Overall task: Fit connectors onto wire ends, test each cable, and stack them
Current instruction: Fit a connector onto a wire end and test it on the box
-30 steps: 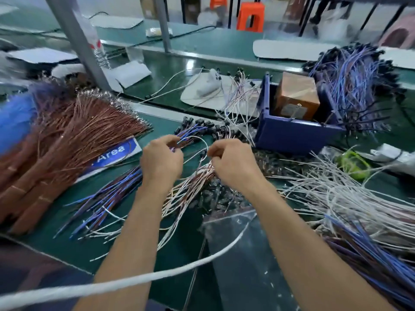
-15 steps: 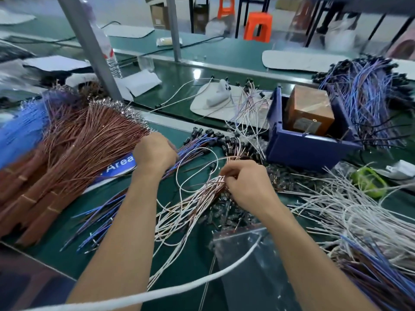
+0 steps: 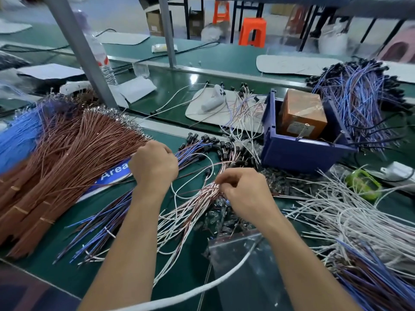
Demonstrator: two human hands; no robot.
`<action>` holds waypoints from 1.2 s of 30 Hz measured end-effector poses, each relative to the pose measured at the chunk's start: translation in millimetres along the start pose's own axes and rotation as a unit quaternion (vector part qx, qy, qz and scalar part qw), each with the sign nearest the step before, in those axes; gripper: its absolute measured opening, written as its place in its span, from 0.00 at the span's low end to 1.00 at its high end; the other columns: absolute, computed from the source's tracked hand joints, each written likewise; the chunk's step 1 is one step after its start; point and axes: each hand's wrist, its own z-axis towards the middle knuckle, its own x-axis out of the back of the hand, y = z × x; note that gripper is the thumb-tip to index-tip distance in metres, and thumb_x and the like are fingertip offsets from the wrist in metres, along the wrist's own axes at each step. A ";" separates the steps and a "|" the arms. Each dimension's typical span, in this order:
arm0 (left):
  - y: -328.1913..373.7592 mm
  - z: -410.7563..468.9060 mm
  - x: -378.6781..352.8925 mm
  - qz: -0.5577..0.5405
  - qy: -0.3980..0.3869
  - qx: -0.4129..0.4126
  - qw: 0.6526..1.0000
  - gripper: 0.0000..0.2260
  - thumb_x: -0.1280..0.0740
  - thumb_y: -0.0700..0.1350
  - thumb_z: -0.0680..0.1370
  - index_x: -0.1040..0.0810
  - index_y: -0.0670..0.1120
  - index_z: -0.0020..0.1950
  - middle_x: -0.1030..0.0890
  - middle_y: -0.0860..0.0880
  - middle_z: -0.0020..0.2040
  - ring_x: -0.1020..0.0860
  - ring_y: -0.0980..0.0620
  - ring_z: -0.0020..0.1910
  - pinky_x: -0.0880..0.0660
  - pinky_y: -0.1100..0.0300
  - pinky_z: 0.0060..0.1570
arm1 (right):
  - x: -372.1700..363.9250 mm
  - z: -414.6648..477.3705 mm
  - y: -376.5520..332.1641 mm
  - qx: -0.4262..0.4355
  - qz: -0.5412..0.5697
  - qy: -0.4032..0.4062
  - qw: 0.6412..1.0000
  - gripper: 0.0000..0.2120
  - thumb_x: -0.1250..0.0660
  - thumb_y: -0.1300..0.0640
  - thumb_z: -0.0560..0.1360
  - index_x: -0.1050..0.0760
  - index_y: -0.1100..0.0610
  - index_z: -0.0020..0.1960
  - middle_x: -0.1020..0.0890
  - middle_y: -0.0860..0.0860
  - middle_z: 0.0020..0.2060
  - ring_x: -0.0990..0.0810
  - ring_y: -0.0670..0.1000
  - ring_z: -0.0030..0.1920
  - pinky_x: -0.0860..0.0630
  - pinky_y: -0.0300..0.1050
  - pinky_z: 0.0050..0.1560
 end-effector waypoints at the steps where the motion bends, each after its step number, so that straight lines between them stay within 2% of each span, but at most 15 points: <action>1: -0.5 1.5 -0.5 0.011 -0.011 -0.002 1.000 0.05 0.29 0.47 0.76 0.13 0.51 0.45 0.17 0.49 0.38 0.26 0.47 0.33 0.30 0.60 0.34 | 0.8 -1.0 0.9 -0.002 0.002 0.000 1.000 0.11 0.32 0.59 0.77 0.15 0.45 0.44 0.15 0.40 0.36 0.17 0.43 0.35 0.19 0.39 0.39; 3: 3.2 6.3 -3.2 0.015 -0.038 -0.038 0.998 0.06 0.29 0.50 0.77 0.12 0.52 0.49 0.14 0.48 0.44 0.21 0.44 0.40 0.25 0.57 0.39 | 2.1 -2.8 3.2 -0.008 0.000 0.002 1.000 0.11 0.32 0.60 0.77 0.15 0.45 0.44 0.15 0.40 0.37 0.17 0.43 0.36 0.19 0.39 0.39; 5: 15.3 12.9 -9.3 -0.042 -0.059 -0.086 0.994 0.07 0.28 0.51 0.77 0.12 0.53 0.52 0.13 0.48 0.51 0.17 0.44 0.50 0.22 0.56 0.50 | 2.2 -5.8 5.6 -0.012 0.000 0.001 1.000 0.13 0.33 0.61 0.77 0.15 0.45 0.43 0.15 0.39 0.37 0.17 0.43 0.36 0.19 0.40 0.38; 6: 23.8 16.3 -13.1 -0.080 -0.068 -0.100 0.989 0.07 0.28 0.50 0.78 0.11 0.53 0.52 0.12 0.48 0.51 0.17 0.45 0.51 0.23 0.57 0.52 | 1.6 -8.0 6.9 -0.014 0.004 0.001 1.000 0.13 0.33 0.61 0.76 0.15 0.45 0.42 0.15 0.39 0.36 0.17 0.44 0.35 0.19 0.42 0.38; 10: 55.8 28.9 -31.6 -0.110 -0.095 -0.120 0.982 0.05 0.28 0.48 0.76 0.11 0.53 0.46 0.12 0.48 0.44 0.17 0.44 0.48 0.28 0.59 0.45 | -1.5 -17.1 10.3 -0.019 0.022 -0.005 1.000 0.13 0.34 0.62 0.76 0.15 0.46 0.43 0.15 0.39 0.37 0.16 0.45 0.36 0.18 0.46 0.40; 15: 73.6 44.8 -49.4 -0.018 -0.116 -0.101 0.988 0.05 0.26 0.48 0.74 0.14 0.52 0.49 0.14 0.49 0.49 0.17 0.45 0.53 0.28 0.58 0.45 | 4.5 -19.8 16.7 -0.030 0.032 0.021 0.999 0.15 0.33 0.63 0.76 0.16 0.44 0.42 0.15 0.40 0.35 0.17 0.48 0.33 0.19 0.47 0.35; 18: 81.3 51.0 -49.6 0.050 -0.109 -0.087 0.989 0.07 0.28 0.45 0.73 0.22 0.46 0.48 0.16 0.47 0.52 0.18 0.43 0.53 0.30 0.55 0.44 | 9.0 -21.6 17.3 -0.026 0.021 0.029 0.999 0.15 0.34 0.63 0.75 0.16 0.45 0.41 0.16 0.42 0.32 0.18 0.49 0.30 0.20 0.46 0.33; 21: 87.3 53.2 -42.8 0.069 -0.103 -0.063 0.990 0.10 0.28 0.45 0.74 0.29 0.46 0.46 0.17 0.45 0.52 0.22 0.44 0.46 0.32 0.54 0.43 | 10.6 -27.5 17.0 -0.027 0.011 0.031 0.999 0.14 0.34 0.62 0.75 0.16 0.46 0.41 0.16 0.41 0.33 0.18 0.47 0.33 0.20 0.42 0.35; 23: 87.7 51.9 -36.4 0.039 -0.092 -0.046 0.994 0.09 0.27 0.48 0.75 0.23 0.44 0.47 0.16 0.45 0.52 0.22 0.44 0.45 0.31 0.54 0.42 | 10.4 -33.5 17.2 -0.032 0.032 0.029 0.999 0.13 0.33 0.62 0.76 0.15 0.46 0.42 0.16 0.41 0.34 0.18 0.46 0.32 0.20 0.42 0.34; 25: 85.7 45.3 -23.2 -0.052 -0.067 -0.045 0.995 0.10 0.27 0.53 0.75 0.15 0.49 0.50 0.14 0.48 0.49 0.18 0.44 0.48 0.29 0.56 0.41 | 11.6 -38.8 17.8 -0.043 0.072 0.030 0.996 0.13 0.32 0.63 0.75 0.15 0.47 0.42 0.15 0.44 0.33 0.19 0.47 0.31 0.21 0.43 0.34; 27: 85.1 30.9 -4.8 -0.197 -0.030 -0.094 0.975 0.09 0.26 0.56 0.74 0.12 0.53 0.47 0.14 0.54 0.41 0.16 0.49 0.44 0.24 0.59 0.39 | 16.2 -39.6 15.5 -0.076 0.200 0.023 0.977 0.13 0.32 0.66 0.75 0.14 0.50 0.43 0.14 0.50 0.35 0.19 0.49 0.33 0.21 0.45 0.38; 29: 87.6 7.9 17.2 -0.336 -0.040 -0.172 0.925 0.06 0.24 0.54 0.72 0.12 0.54 0.44 0.14 0.58 0.36 0.15 0.57 0.39 0.20 0.59 0.41 | 22.8 -36.5 10.1 -0.096 0.337 0.001 0.937 0.12 0.33 0.67 0.77 0.14 0.53 0.48 0.12 0.52 0.43 0.18 0.49 0.40 0.21 0.46 0.46; 31: 92.3 -20.1 32.4 -0.400 -0.111 -0.233 0.880 0.03 0.23 0.53 0.70 0.12 0.56 0.41 0.15 0.60 0.35 0.16 0.61 0.36 0.19 0.62 0.40 | 28.7 -30.0 4.0 -0.084 0.419 0.000 0.904 0.12 0.34 0.65 0.79 0.16 0.53 0.56 0.12 0.52 0.51 0.16 0.48 0.48 0.22 0.46 0.52; 33: 98.5 -46.8 35.2 -0.425 -0.199 -0.248 0.847 0.03 0.23 0.53 0.68 0.13 0.57 0.40 0.14 0.58 0.36 0.16 0.60 0.36 0.20 0.62 0.40 | 32.9 -24.6 -3.3 -0.057 0.491 -0.006 0.870 0.12 0.35 0.65 0.81 0.19 0.56 0.61 0.14 0.54 0.55 0.16 0.50 0.54 0.20 0.48 0.56; 36: 106.3 -76.1 27.8 -0.453 -0.295 -0.229 0.810 0.04 0.23 0.51 0.66 0.12 0.56 0.40 0.13 0.58 0.46 0.15 0.58 0.47 0.18 0.52 0.52 | 37.9 -26.7 -13.6 -0.027 0.539 -0.016 0.842 0.11 0.37 0.69 0.80 0.20 0.61 0.57 0.14 0.56 0.51 0.15 0.52 0.52 0.18 0.52 0.57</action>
